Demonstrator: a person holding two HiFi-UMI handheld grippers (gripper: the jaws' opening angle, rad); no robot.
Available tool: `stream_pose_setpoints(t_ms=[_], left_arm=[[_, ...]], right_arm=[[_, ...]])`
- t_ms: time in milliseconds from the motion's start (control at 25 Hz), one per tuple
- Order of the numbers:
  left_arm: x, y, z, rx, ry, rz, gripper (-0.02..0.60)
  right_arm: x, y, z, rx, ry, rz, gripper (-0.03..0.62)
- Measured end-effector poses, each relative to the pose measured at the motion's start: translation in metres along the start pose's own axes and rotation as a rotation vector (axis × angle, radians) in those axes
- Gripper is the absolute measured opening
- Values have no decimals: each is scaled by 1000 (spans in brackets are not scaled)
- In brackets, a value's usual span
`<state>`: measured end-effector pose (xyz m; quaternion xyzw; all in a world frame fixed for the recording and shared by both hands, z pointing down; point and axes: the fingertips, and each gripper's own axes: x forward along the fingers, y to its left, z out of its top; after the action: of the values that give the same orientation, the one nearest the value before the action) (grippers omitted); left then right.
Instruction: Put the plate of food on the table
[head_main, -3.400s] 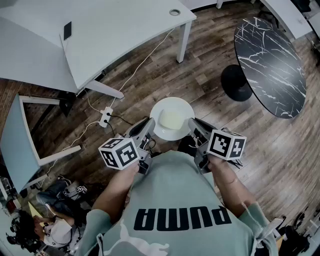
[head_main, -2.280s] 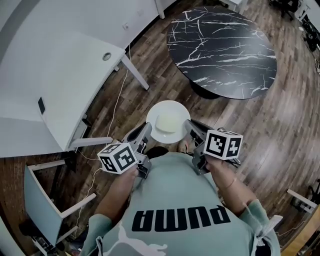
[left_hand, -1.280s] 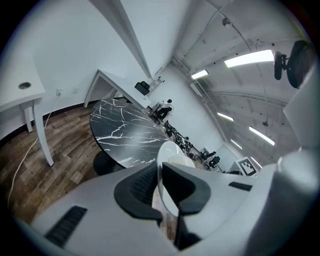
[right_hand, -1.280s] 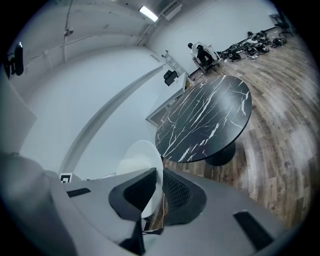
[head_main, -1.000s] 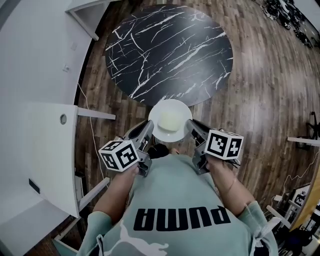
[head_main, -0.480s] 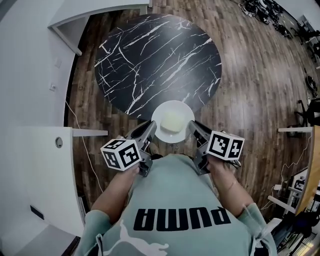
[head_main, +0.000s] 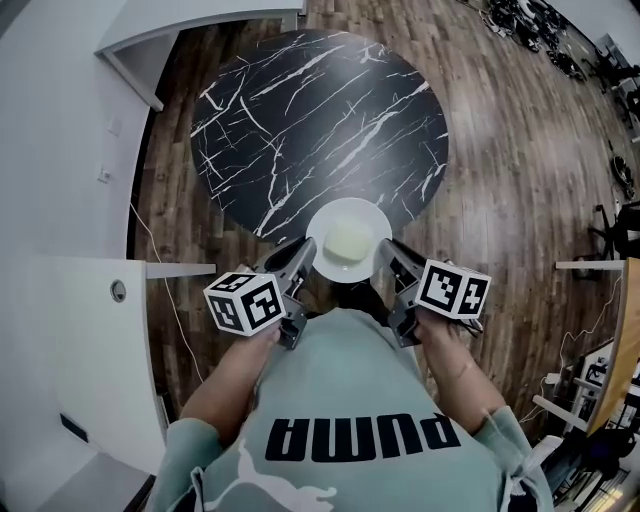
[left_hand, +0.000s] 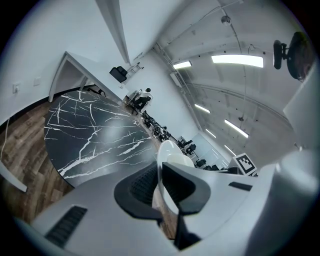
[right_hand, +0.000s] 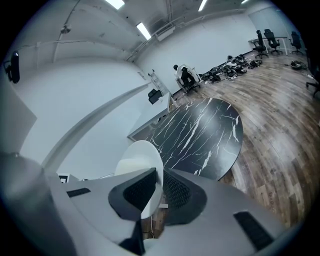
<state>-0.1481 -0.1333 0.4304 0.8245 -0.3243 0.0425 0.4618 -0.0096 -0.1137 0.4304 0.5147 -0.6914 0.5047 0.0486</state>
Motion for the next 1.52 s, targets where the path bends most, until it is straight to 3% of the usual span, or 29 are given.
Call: stream_pose_setpoints(t_ms=[1040, 1520], left_arm=[[136, 37, 39, -67, 16, 138, 35], [173, 63, 27, -71, 31, 210, 38]], right_arm=[[82, -95, 99, 32, 121, 16, 46], [113, -132, 104, 22, 173, 23, 46]])
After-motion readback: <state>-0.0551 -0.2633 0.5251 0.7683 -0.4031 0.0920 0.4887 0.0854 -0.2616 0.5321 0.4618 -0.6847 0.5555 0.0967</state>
